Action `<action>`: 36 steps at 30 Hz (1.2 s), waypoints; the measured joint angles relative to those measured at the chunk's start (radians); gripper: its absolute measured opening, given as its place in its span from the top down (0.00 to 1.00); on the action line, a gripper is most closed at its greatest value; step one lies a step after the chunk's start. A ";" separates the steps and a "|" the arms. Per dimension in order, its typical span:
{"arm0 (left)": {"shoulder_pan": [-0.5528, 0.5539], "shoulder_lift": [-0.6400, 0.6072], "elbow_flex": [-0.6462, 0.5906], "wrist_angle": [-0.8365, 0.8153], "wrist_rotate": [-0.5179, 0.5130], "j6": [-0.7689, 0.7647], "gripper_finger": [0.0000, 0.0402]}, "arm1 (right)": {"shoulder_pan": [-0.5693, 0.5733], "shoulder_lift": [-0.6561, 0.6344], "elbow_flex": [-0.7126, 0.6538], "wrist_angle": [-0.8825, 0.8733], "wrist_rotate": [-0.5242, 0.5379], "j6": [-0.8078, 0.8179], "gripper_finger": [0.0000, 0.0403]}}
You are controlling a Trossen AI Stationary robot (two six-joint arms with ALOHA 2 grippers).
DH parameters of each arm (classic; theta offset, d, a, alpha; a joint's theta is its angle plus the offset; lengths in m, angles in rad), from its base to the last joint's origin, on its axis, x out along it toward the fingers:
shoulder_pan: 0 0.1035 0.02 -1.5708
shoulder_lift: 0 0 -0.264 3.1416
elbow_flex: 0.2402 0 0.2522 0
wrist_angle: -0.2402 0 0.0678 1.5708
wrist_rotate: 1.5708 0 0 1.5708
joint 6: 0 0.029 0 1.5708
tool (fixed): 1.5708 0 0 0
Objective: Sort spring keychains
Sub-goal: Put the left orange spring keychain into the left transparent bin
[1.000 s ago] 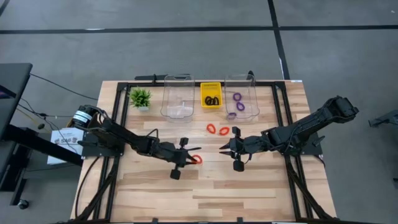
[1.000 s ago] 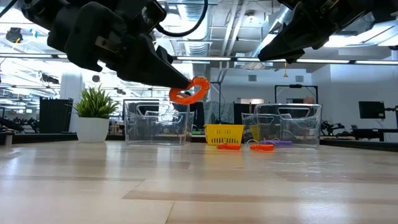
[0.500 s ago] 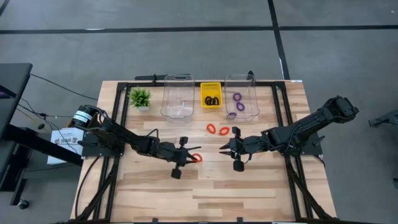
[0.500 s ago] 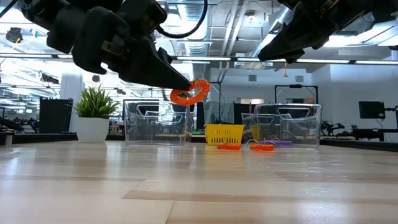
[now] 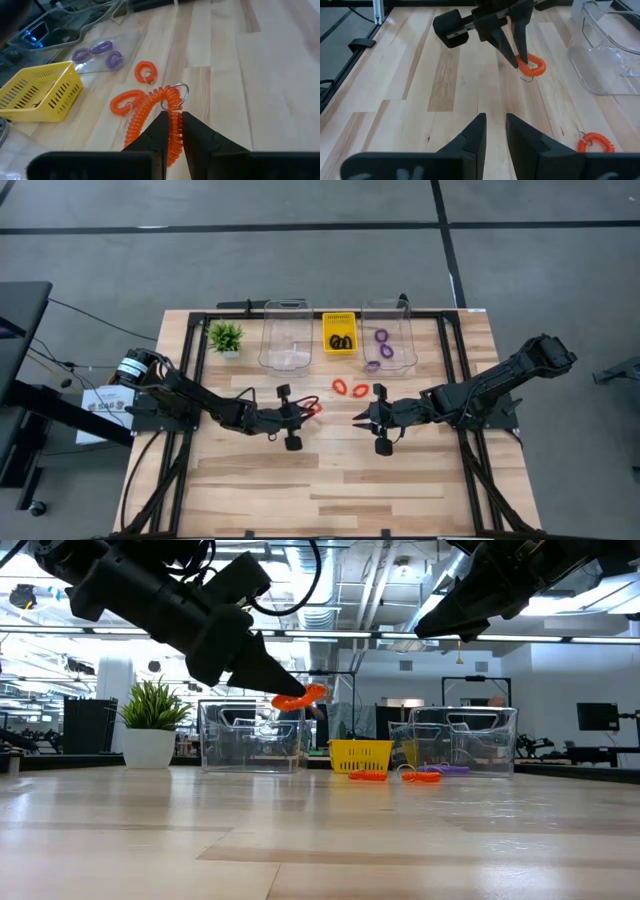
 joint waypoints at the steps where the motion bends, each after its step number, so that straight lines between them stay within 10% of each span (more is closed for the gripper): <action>1: 0.000 0.000 0.000 0.000 0.000 -0.001 0.90 | 0.000 0.000 0.000 0.000 0.000 0.000 0.84; 36: 0.130 -0.566 -0.165 -0.146 -0.079 0.028 0.90 | 0.000 0.000 0.000 0.002 0.000 0.000 0.84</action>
